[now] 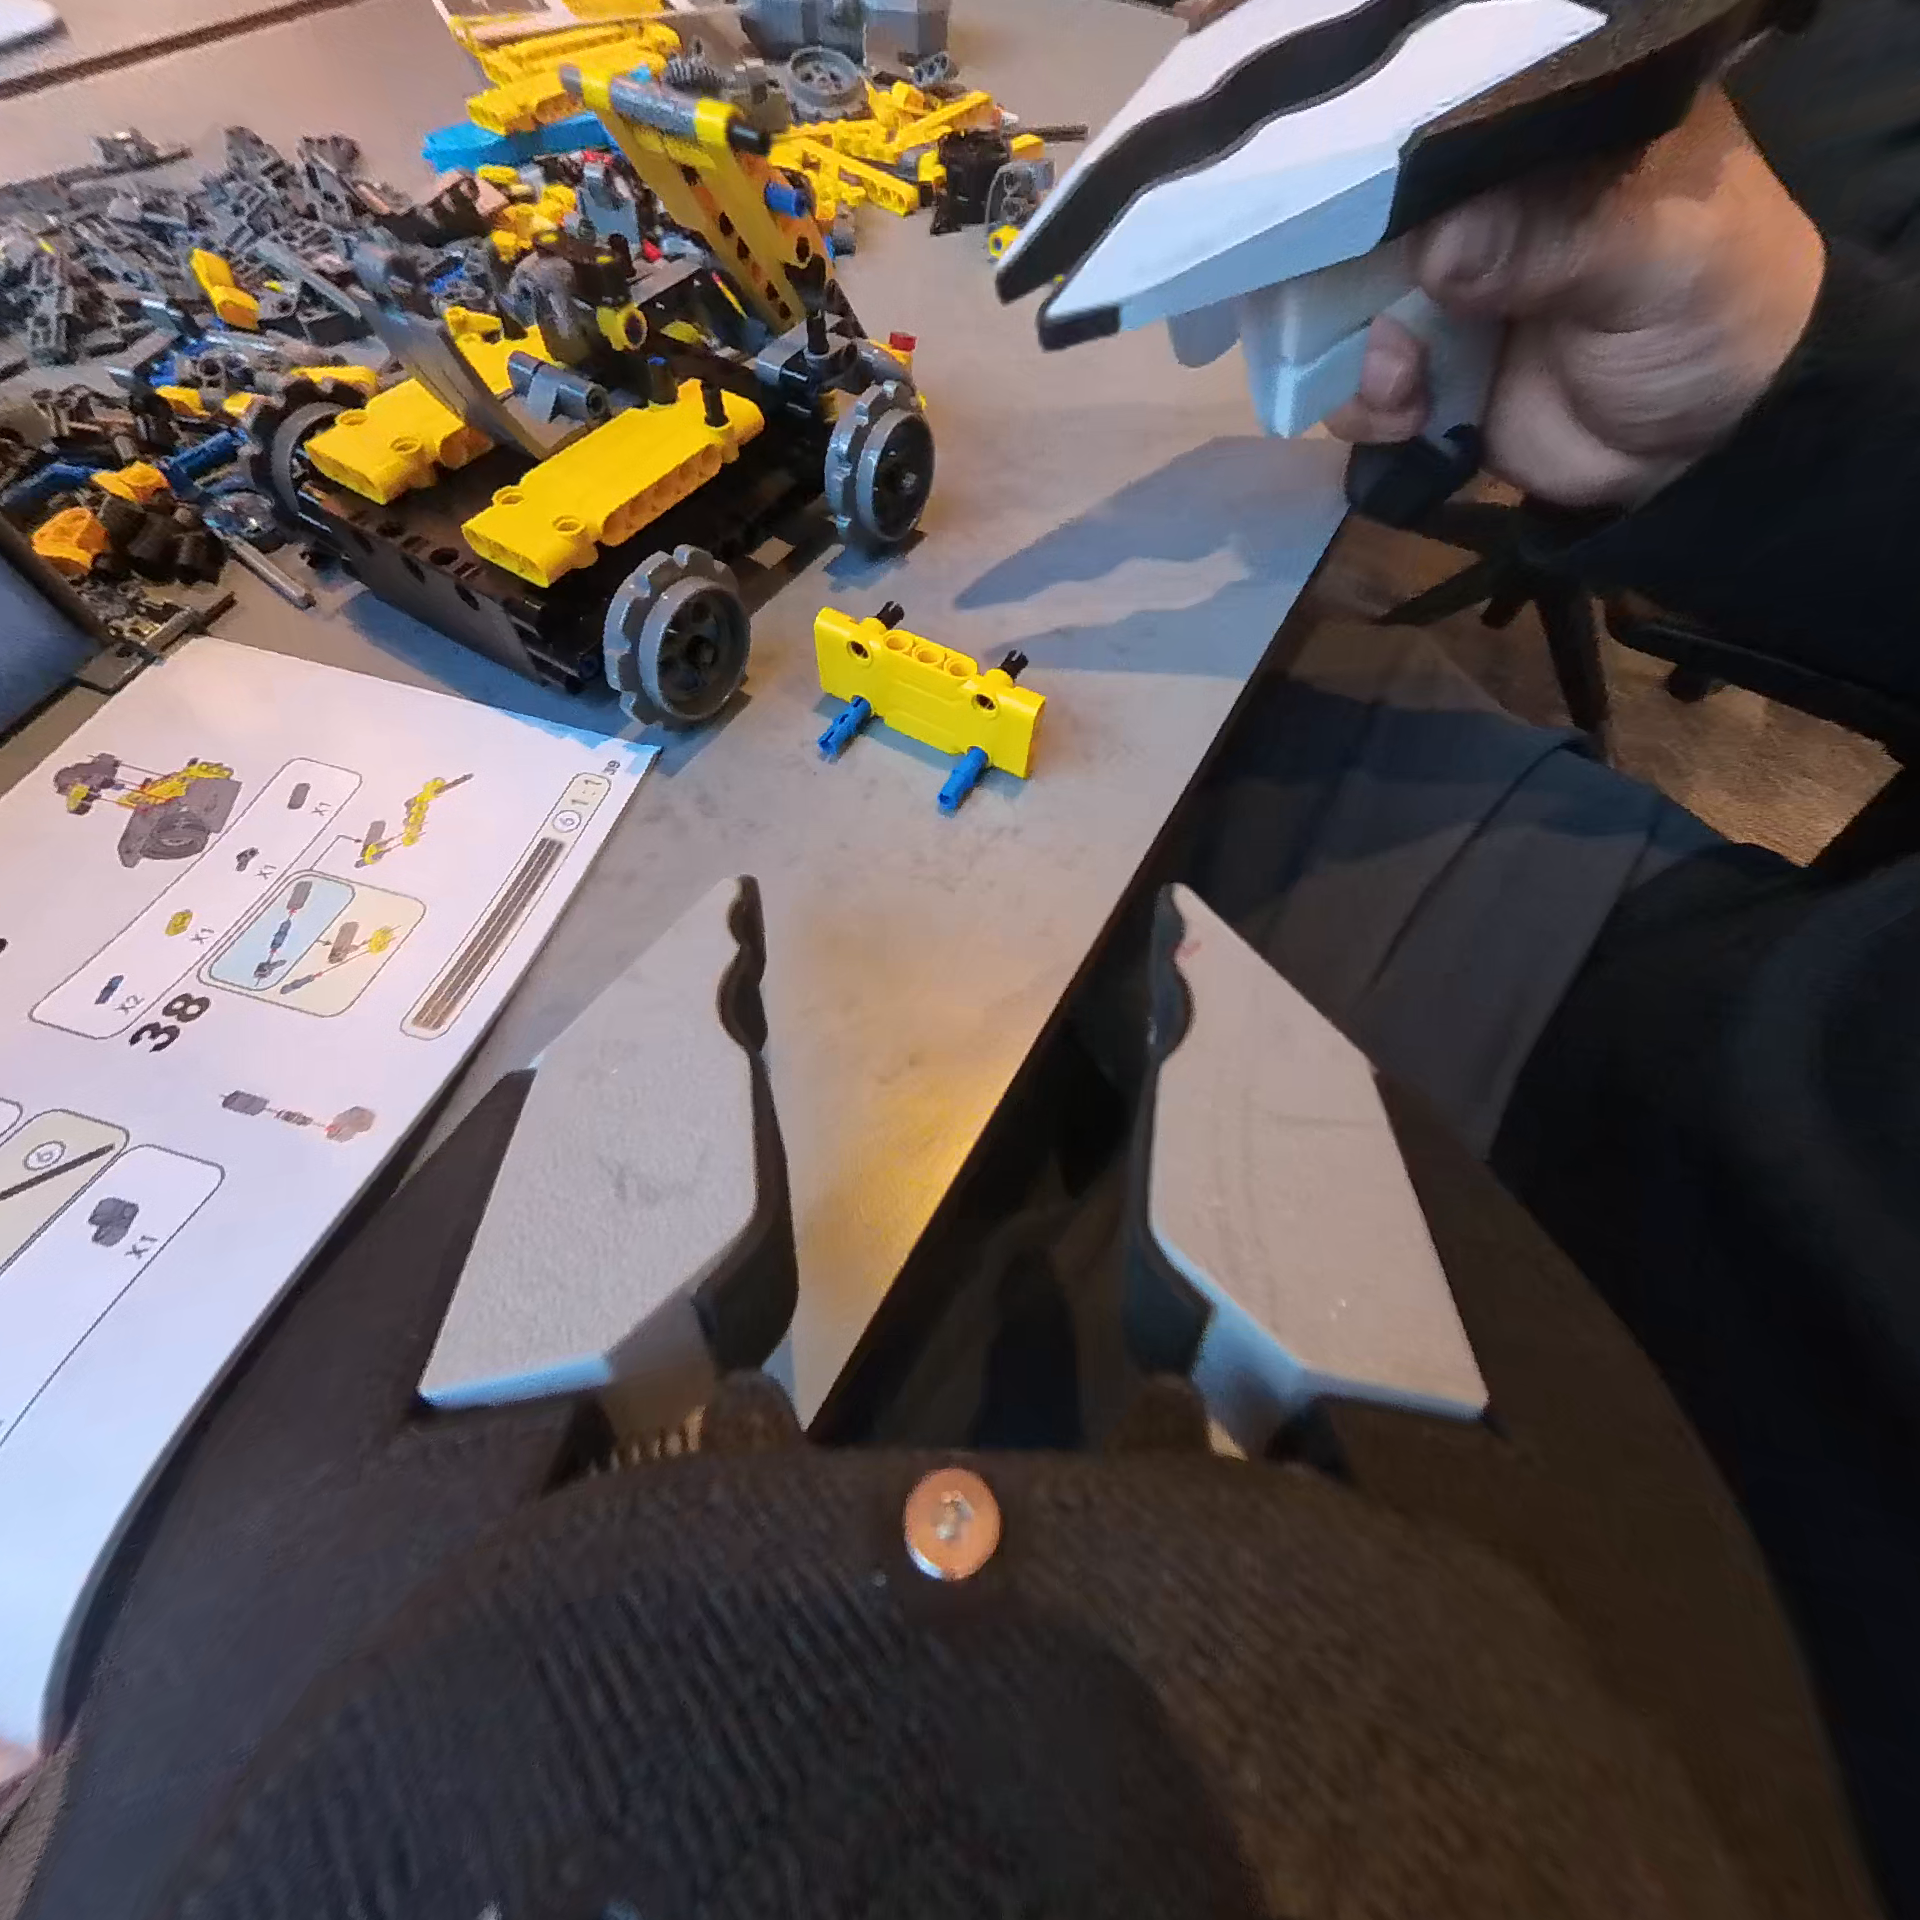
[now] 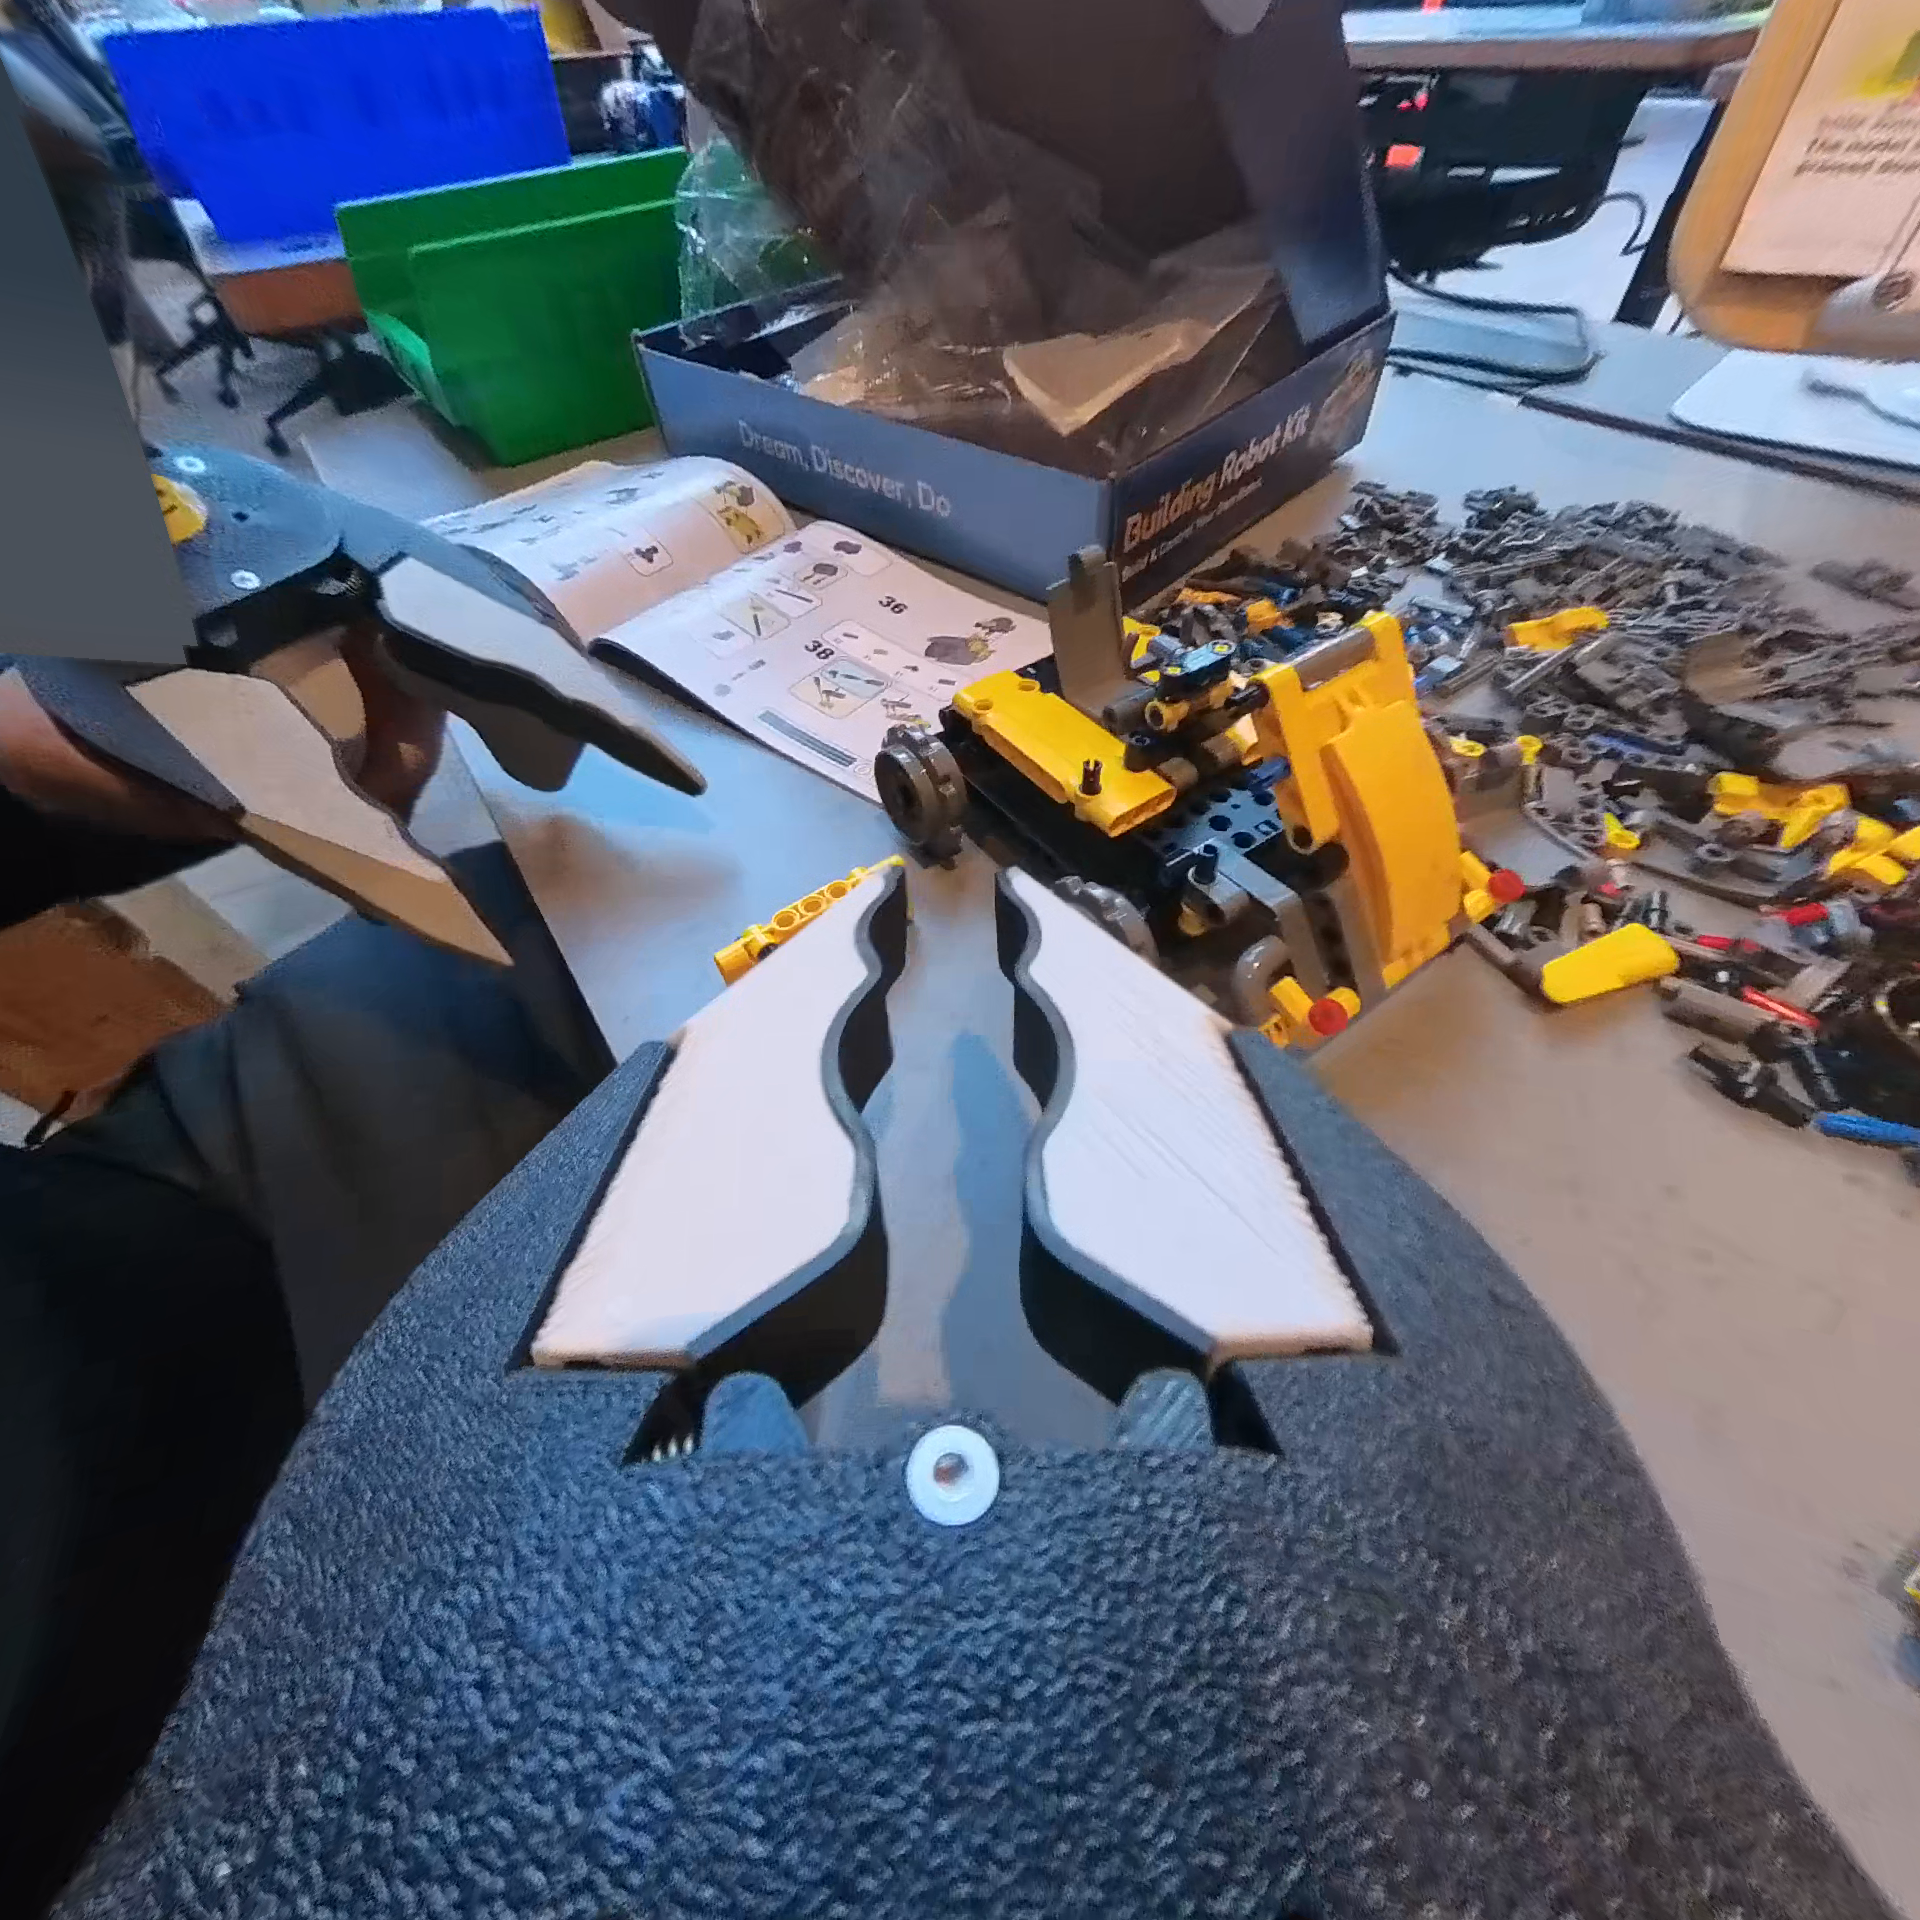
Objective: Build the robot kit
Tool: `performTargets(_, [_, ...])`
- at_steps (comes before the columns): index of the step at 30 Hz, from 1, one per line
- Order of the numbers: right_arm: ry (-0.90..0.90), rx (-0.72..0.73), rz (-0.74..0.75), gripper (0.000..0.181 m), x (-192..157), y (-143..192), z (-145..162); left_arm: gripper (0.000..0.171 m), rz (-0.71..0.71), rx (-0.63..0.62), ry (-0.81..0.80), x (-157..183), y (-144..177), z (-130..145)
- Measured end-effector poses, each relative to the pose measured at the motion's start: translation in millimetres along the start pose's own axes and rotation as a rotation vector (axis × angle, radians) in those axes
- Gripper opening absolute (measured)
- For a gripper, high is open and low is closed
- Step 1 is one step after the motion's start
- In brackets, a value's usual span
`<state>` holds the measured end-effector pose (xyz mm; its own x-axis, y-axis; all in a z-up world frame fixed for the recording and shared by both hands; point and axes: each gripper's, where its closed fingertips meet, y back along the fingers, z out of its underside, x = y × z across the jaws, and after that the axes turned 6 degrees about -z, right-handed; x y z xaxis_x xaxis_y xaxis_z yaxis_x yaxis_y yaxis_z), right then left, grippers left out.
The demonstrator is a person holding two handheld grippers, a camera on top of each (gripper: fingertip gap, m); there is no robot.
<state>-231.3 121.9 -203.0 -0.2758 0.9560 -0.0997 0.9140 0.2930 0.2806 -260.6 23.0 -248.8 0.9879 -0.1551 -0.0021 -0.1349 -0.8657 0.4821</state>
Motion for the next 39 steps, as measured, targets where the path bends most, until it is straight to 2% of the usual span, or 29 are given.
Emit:
performTargets(5, [-0.112, 0.025, -0.094, 0.019, -3.5, -4.1, 0.8, 0.072, 0.034, 0.014, -0.020, 9.0, -3.2, 1.3])
performTargets(9, [-0.204, 0.100, -0.128, 0.007, 1.2, 0.9, -5.9, 0.071, 0.060, 0.022, -0.020, 12.4, -4.5, 1.0])
performTargets(14, [-0.241, 0.138, -0.146, 0.019, 4.1, 6.7, -11.2, 0.068, 0.062, 0.045, -0.024, 12.3, -3.2, -1.3])
performTargets(18, [-0.116, 0.118, -0.065, 0.020, 11.0, 18.5, -21.3, 0.066, 0.064, 0.075, -0.027, 12.6, -0.6, -7.0])
performTargets(22, [0.026, 0.038, 0.075, 0.020, 35.1, 25.1, -10.0, 0.066, 0.064, 0.090, -0.030, 11.3, 0.5, -9.5])
performTargets(24, [0.058, 0.057, 0.122, 0.020, 44.1, 28.7, -9.8, 0.062, 0.042, 0.096, -0.032, 5.4, 4.0, -11.9])
performTargets(27, [0.119, 0.127, 0.177, 0.017, 52.7, 36.7, -20.0, 0.050, -0.069, 0.148, -0.027, -24.3, 25.3, -29.8])
performTargets(28, [0.126, 0.144, 0.188, 0.017, 55.4, 38.7, -22.3, 0.037, -0.182, 0.142, -0.025, -49.9, 37.0, -32.6])
performTargets(30, [0.131, 0.174, 0.208, 0.016, 61.4, 42.0, -26.2, 0.008, -0.482, 0.053, -0.030, -118.5, 71.8, -22.4])
performTargets(31, [0.134, 0.187, 0.220, 0.015, 64.9, 43.5, -28.0, 0.000, -0.577, 0.006, -0.023, -145.8, 90.5, -12.9])
performTargets(32, [0.135, 0.198, 0.232, 0.014, 68.9, 44.5, -29.6, 0.000, -0.625, -0.036, -0.002, -166.7, 105.6, -0.2])
performTargets(34, [0.135, 0.208, 0.248, 0.013, 77.4, 44.2, -32.1, 0.000, -0.637, -0.188, 0.088, -193.5, 125.0, 42.0])
performTargets(36, [0.136, 0.217, 0.265, 0.013, 86.0, 42.9, -34.8, 0.000, -0.533, -0.295, 0.130, -194.2, 129.1, 78.7])
performTargets(37, [0.138, 0.229, 0.273, 0.011, 90.0, 42.6, -37.0, 0.000, -0.451, -0.310, 0.141, -187.7, 126.2, 89.7])
performTargets(39, [0.131, 0.270, 0.289, 0.009, 96.6, 41.7, -43.9, 0.000, -0.337, -0.254, 0.133, -177.9, 127.9, 89.8])
